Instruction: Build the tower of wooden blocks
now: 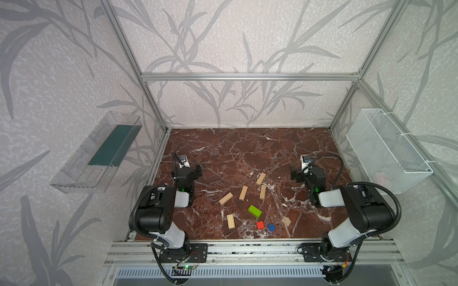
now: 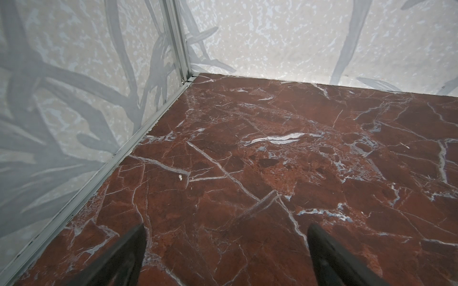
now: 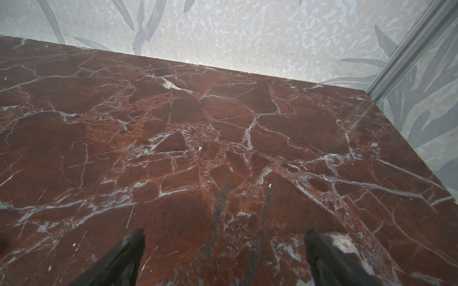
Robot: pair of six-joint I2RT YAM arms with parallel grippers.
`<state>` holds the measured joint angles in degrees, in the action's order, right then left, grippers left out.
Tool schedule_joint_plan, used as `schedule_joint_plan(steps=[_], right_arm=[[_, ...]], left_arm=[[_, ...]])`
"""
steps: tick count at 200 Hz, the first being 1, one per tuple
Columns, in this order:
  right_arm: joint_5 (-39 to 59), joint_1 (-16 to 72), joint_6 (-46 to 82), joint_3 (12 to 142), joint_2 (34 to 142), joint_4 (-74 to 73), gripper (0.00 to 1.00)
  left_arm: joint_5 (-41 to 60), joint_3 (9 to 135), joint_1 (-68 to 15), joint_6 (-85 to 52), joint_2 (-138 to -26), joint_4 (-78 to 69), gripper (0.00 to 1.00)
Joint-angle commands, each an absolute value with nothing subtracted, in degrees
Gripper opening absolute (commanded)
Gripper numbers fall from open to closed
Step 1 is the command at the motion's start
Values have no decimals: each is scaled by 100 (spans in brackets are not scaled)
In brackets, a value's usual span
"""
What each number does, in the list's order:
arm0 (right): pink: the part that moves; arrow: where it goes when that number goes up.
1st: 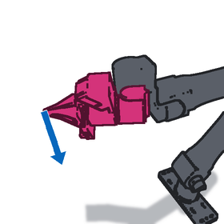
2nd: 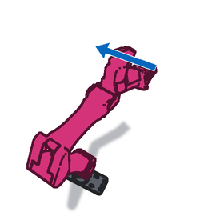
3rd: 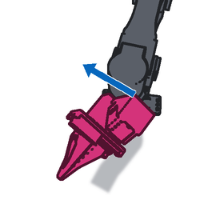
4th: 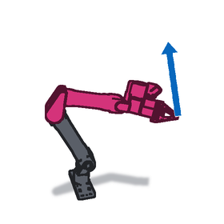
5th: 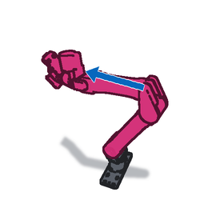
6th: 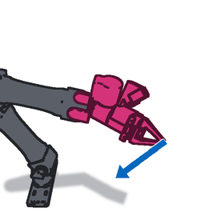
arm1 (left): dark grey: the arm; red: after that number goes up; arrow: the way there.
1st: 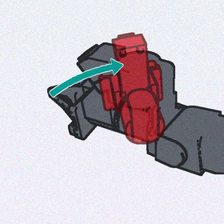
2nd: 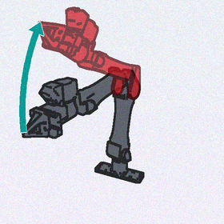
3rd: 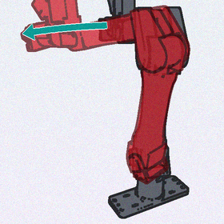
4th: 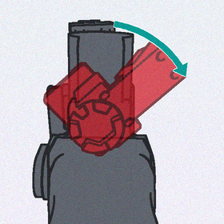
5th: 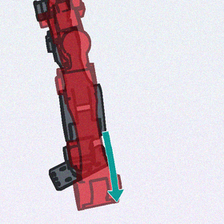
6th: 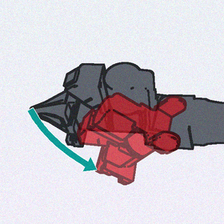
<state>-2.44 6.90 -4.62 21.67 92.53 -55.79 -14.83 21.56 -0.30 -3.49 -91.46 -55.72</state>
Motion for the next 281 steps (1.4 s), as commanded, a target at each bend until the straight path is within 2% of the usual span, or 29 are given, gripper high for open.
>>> schedule_joint_plan(steps=[1, 65, 91, 122, 142, 178, 205, 226, 246, 281], right_arm=[[-211, 677, -528, 2136, 9096, -5633, 99], [-256, 681, -507, 2112, 9092, -5671, 99], [-543, 677, -407, 1890, 8751, -5851, 99], [-543, 677, -405, 2084, 7994, -4885, 99], [-677, 673, -241, 2329, 7543, -4055, 99], [-1094, 651, 1690, 3037, 6911, -2137, 99], [-461, 588, 2201, 2931, 6627, -1783, 99], [258, 474, 2918, 2859, 6554, -1672, 99], [788, 475, 2857, 3093, 6678, -1153, 99], [1113, 499, 2842, 3389, 6741, -204, 99]], left_arm=[[-1433, 2106, 0, -255, -9013, -5576, 99], [-1429, 2092, 0, -246, -9006, -5601, 99], [-1448, 1911, -5, -255, -8735, -5723, 99], [-1447, 1780, -4, -246, -7954, -5276, 99], [-1629, 1880, -6, -463, -7244, -4424, 99], [-1448, 2244, 7, -1476, -6101, -2893, 99], [-1893, 2491, 26, -2917, -5542, -1692, 99], [-1879, 2333, 43, -3473, -5184, -1577, 99], [-1486, 2658, 48, -3773, -5039, -781, 99], [-509, 3148, -8, -3856, -5034, 371, 99]])
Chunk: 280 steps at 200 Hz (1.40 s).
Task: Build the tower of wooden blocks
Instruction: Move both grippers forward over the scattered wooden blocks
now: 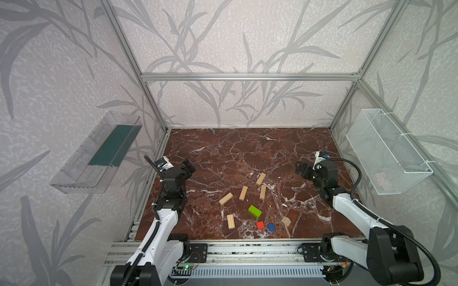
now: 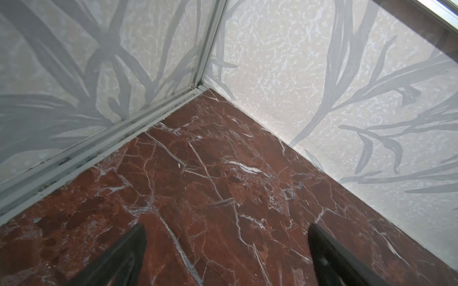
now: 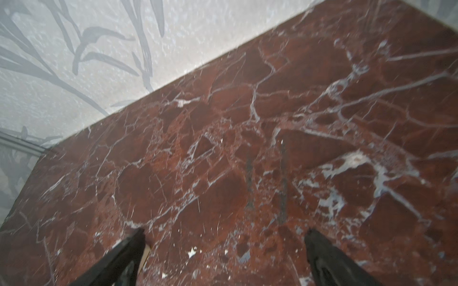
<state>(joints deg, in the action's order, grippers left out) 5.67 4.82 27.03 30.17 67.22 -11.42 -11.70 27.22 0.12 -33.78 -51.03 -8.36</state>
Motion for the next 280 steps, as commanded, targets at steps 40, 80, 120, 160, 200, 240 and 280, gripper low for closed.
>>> schedule_joint_plan(steps=[40, 80, 120, 160, 200, 240, 280], right_arm=[[1649, 668, 2763, 3849, 6903, 792, 99], [1496, 1393, 2428, 4186, 6899, 1664, 99], [1122, 2241, 2420, 4376, 6960, 2339, 99], [1094, 2978, 2826, 4297, 7002, 2546, 99], [1413, 3137, 3093, 4036, 7084, 2185, 99], [1531, 3138, 2995, 4017, 7102, 2039, 99], [1553, 3133, 2945, 4096, 7066, 2027, 99]], left_arm=[[309, 3658, -301, -3922, -5213, 1620, 99], [349, 4117, -1418, -4007, -5555, 2435, 99], [461, 4372, -2606, -4234, -6238, 2692, 99], [553, 4770, -3493, -4373, -7062, 3000, 90], [356, 5231, -4165, -4349, -7915, 3071, 83], [87, 5948, -4549, -4090, -8784, 3389, 78], [-66, 6511, -4614, -3993, -9536, 3719, 73]])
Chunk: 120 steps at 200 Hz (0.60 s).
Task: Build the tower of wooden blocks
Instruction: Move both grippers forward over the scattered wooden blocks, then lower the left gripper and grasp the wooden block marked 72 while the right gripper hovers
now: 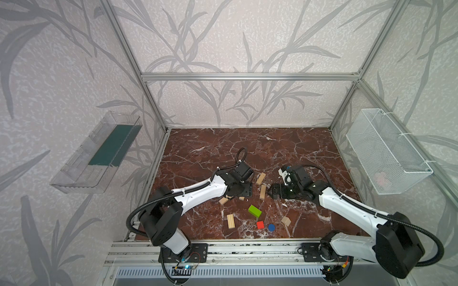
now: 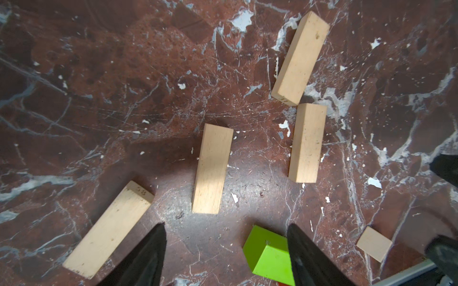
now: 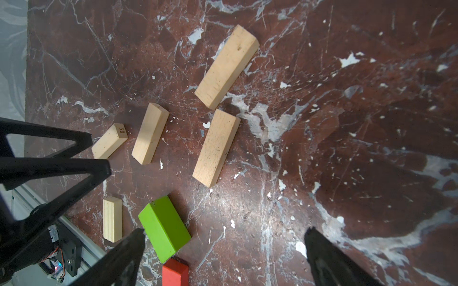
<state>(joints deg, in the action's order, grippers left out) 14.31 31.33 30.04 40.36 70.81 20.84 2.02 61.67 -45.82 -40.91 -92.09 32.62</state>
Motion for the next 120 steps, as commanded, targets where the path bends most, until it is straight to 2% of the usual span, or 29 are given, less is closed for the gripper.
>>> schedule_joint_plan(steps=[1, 120], right_arm=[[1554, 3135, 2941, 4100, 7066, 2024, 99], [1478, 3124, 2857, 4202, 7032, 2054, 99]], left_arm=[[-64, 6521, -4614, -3987, -9549, 3723, 73], [-290, 7362, -4632, -4065, -10854, 4106, 57]])
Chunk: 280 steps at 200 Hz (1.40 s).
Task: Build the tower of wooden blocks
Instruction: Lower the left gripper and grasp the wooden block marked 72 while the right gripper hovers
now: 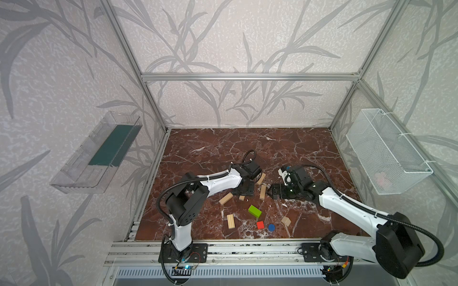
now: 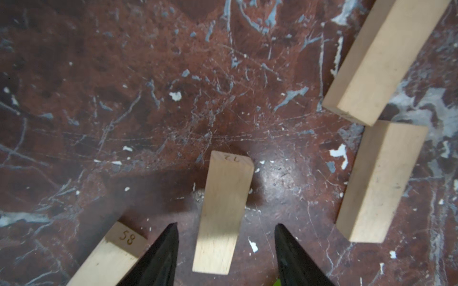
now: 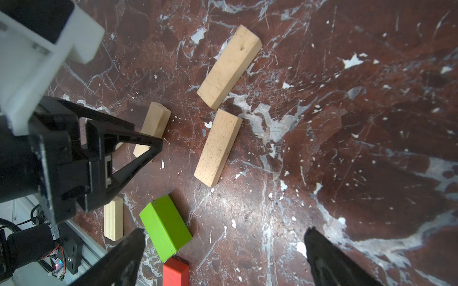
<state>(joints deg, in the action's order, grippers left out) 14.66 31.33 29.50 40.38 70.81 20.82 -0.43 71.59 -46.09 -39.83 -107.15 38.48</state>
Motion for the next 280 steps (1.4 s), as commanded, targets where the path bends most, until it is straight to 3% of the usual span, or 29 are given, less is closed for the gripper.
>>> schedule_joint_plan(steps=[1, 76, 165, 280], right_arm=[[1482, 3122, 2857, 4206, 7032, 2051, 99], [1417, 3127, 2821, 4182, 6941, 2107, 99], [1433, 3121, 2856, 4210, 6987, 2068, 99], [1402, 3121, 2900, 4289, 7190, 1950, 99]], left_arm=[[-299, 7364, -4632, -4067, -10859, 4114, 57], [-473, 7579, -4608, -4248, -11254, 4320, 46], [-481, 7728, -4243, -4230, -11381, 4111, 25], [-165, 8573, -3630, -3373, -11986, 4060, 18]])
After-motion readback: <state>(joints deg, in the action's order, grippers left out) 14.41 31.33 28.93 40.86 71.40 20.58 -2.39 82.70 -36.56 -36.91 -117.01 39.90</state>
